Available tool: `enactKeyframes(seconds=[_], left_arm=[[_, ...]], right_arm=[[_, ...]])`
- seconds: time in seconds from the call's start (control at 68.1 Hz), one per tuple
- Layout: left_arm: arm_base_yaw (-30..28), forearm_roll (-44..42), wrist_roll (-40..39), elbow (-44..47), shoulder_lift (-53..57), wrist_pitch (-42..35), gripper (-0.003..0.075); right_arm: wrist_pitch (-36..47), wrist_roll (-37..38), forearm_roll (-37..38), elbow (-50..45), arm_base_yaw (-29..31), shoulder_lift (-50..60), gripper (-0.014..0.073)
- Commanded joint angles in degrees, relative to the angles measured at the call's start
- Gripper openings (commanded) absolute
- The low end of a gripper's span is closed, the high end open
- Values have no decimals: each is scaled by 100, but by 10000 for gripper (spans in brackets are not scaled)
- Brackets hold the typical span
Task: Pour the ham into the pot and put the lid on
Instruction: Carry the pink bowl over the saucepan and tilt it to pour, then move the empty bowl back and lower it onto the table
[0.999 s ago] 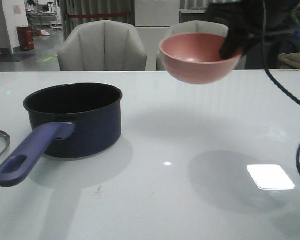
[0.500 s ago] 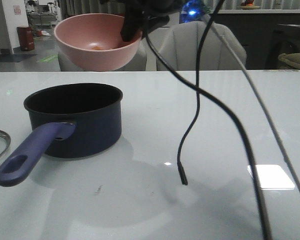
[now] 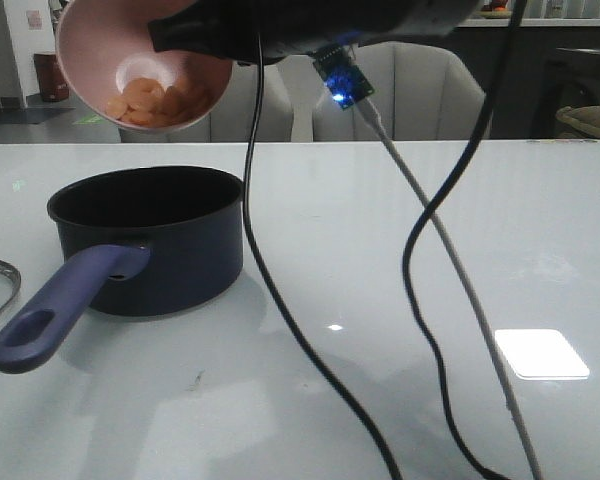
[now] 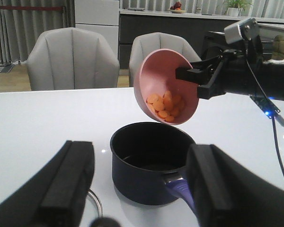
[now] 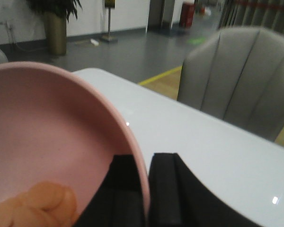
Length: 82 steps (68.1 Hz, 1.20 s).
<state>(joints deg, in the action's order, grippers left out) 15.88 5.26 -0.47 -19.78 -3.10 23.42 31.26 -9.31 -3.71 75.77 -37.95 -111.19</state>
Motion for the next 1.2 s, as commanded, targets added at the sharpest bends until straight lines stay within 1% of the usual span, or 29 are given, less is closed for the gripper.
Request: enactKeyframes(seconds=[0.0,0.206,0.264,0.353,0.485,0.558,0.602,0.676,0.735,0.837,0.911,0.926,0.97,0.984,0.999,1.043,1.058,1.072,1.117,1.19], left_arm=[[36,19,-8,-156,-73,-453,458],[36,19,-8,-156,-73,-453,458],[36,19,-8,-156,-73,-453,458],[36,19,-8,-156,-73,-453,458],[36,19,-8,-156,-73,-453,458],[36,19,-8,-156,-73,-453,458],[36,19,-8,-156,-73,-453,458],[36,19,-8,-156,-73,-453,458],[36,19,-8,-156,-73,-453,458],[36,19,-8,-156,-73,-453,458],[36,19,-8,-156,-73,-453,459],[36,19,-8,-156,-73,-453,459],[36,19,-8,-156,-73,-453,458],[36,19,-8,-156,-73,-453,458],[36,19,-8,-156,-73,-453,458],[36,19,-8,-156,-73,-453,458],[36,19,-8,-156,-73,-453,458],[36,19,-8,-156,-73,-453,458],[36,19,-8,-156,-73,-453,458],[36,19,-8,-156,-73,-453,458]], right_arm=[[1501,-797,73,-36,-33,242,139],[2362,-2892,-11,-52,-310,-145,139],[2734,-3606,-80,-52,-406,-271,139],[3266,-4461,-113,-52,-481,-488,139],[4264,-5384,-119,-52,-488,-915,139],[4252,-5820,-118,-52,-483,-1050,139],[4252,-5945,-73,-52,-483,-1128,139],[4252,-5910,-77,-52,-483,-1187,139],[4252,-5643,-146,-52,-483,-1205,139],[4252,-4848,-466,-52,-483,-1080,139],[4233,-4026,-935,-52,-483,-874,139],[4224,-4026,-980,-52,-483,-851,139],[4119,-3566,-1289,-52,-483,-694,138],[4119,-3504,-1289,-52,-483,-671,138],[4029,-3264,-1462,-52,-483,-601,138],[3912,-3041,-1619,-52,-483,-485,138],[3712,-2842,-1757,-52,-483,-388,138],[3712,-2794,-1757,-52,-483,-365,138],[3317,-2513,-1849,-52,-483,-190,138],[2526,-2269,-1854,-52,-483,72,138]])
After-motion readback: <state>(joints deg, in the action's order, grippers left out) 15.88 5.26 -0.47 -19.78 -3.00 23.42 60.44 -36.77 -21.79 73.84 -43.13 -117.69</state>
